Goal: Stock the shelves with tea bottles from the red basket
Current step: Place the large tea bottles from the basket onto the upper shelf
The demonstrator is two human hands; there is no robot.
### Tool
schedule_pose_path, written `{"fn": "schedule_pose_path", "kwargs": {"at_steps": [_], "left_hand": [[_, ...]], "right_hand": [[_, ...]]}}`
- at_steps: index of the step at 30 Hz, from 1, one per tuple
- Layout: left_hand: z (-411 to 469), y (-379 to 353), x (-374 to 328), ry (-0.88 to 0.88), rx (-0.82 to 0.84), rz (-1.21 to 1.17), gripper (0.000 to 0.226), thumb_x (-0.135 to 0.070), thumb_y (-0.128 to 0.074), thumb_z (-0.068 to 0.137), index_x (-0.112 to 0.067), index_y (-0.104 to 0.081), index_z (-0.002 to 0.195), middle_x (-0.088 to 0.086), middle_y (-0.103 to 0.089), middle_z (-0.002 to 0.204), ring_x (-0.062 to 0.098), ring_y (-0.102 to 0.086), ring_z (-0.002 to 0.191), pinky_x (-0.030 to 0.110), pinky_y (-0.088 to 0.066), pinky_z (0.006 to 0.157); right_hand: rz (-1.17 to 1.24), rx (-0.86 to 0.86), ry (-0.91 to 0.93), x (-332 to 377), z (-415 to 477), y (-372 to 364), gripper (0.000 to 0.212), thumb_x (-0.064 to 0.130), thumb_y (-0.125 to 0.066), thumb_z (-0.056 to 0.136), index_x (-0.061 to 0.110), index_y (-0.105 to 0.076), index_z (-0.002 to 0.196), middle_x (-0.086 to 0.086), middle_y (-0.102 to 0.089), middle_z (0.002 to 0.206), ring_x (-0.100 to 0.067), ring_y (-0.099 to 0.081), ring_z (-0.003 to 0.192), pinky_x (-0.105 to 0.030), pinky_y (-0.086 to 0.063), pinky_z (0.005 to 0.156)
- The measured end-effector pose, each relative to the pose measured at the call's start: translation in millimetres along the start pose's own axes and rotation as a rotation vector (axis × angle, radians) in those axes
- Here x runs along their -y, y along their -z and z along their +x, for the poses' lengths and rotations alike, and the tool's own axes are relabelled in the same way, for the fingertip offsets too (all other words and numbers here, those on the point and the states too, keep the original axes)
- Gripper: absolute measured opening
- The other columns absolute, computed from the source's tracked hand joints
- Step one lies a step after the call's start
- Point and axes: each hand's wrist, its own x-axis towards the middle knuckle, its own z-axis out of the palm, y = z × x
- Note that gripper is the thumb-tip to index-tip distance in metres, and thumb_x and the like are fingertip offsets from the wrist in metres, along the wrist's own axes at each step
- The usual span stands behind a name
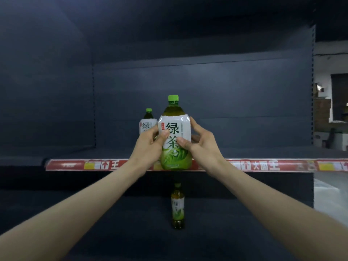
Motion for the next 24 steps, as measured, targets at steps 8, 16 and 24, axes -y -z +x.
{"fn": "schedule_pose_path", "kwargs": {"at_steps": [8,16,24], "left_hand": [[83.4,-20.9,37.9,0.103,-0.084,-0.1,0.023,-0.014,-0.055,0.108,-0.011,-0.07,0.125,0.002,-0.077,0.107,0.006,-0.074,0.084,0.029,-0.063,0.073],[113.8,-38.7,82.6,0.155,-0.114,-0.122,0.023,-0.013,-0.055,0.107,-0.014,-0.069,0.126,0.006,-0.076,0.114,0.017,-0.073,0.097,0.041,-0.06,0.092],[108.7,-33.4,93.0,0.203,-0.098,0.136,0.034,-0.034,-0.067,0.101,-0.014,-0.068,0.128,-0.001,-0.073,0.114,0.019,-0.071,0.108,0.047,-0.059,0.098]], "right_hand": [[-0.082,-0.098,-0.088,-59.5,99.8,-3.8,0.082,0.021,-0.081,0.087,0.031,-0.039,0.157,-0.003,-0.079,0.11,-0.022,-0.077,0.1,-0.049,-0.059,0.098],[-0.149,-0.128,-0.137,-100.3,125.2,-6.9,0.069,0.022,-0.079,0.09,0.033,-0.047,0.151,-0.002,-0.078,0.115,-0.022,-0.074,0.105,-0.047,-0.058,0.101],[-0.246,-0.055,-0.184,-99.1,116.1,-0.7,0.076,0.035,-0.076,0.093,0.042,-0.035,0.157,0.013,-0.069,0.112,-0.014,-0.067,0.112,-0.04,-0.05,0.11]]}}
